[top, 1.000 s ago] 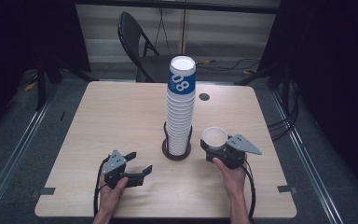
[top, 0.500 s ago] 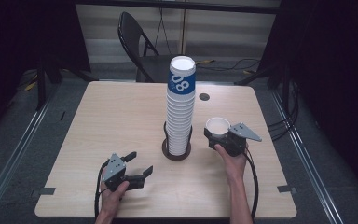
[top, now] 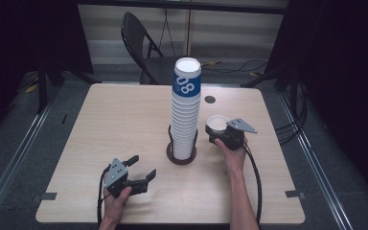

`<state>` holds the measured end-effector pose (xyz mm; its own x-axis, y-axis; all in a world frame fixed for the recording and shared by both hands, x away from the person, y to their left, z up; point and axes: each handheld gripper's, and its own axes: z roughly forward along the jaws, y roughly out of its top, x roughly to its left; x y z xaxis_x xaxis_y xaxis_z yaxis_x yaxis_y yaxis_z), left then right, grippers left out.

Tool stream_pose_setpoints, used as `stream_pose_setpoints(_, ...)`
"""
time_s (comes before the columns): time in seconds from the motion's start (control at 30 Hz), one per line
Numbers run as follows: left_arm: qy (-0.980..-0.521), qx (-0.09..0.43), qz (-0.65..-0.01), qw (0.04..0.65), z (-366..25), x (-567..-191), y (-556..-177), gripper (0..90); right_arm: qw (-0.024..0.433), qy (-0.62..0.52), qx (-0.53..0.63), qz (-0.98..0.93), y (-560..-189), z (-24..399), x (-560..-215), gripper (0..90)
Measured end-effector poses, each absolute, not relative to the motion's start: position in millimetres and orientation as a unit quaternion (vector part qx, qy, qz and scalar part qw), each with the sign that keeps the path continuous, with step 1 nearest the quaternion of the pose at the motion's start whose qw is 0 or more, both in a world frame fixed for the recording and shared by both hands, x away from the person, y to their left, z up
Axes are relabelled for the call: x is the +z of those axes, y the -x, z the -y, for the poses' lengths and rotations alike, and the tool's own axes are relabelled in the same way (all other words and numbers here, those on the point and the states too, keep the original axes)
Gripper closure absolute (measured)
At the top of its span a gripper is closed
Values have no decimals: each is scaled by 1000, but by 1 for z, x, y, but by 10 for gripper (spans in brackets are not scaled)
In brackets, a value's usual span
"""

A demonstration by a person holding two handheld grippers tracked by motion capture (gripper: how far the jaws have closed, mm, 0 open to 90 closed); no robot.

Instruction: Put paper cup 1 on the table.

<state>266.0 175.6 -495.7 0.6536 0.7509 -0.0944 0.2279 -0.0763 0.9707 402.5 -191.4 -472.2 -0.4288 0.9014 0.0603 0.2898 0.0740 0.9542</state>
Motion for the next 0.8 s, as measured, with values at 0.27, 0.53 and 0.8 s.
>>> stream_pose_setpoints(0.27, -703, 227, -347, 578, -175, -495, -266, 159, 285, -449, 515, -672, -406, 183, -483, 194)
stream_pose_setpoints(0.53, -702, 225, -351, 577, -175, -495, -267, 160, 277, -443, 520, -676, -404, 177, -487, 190)
stream_pose_setpoints(0.8, -700, 229, -348, 580, -175, -496, -266, 161, 266, -448, 514, -681, -396, 182, -486, 179)
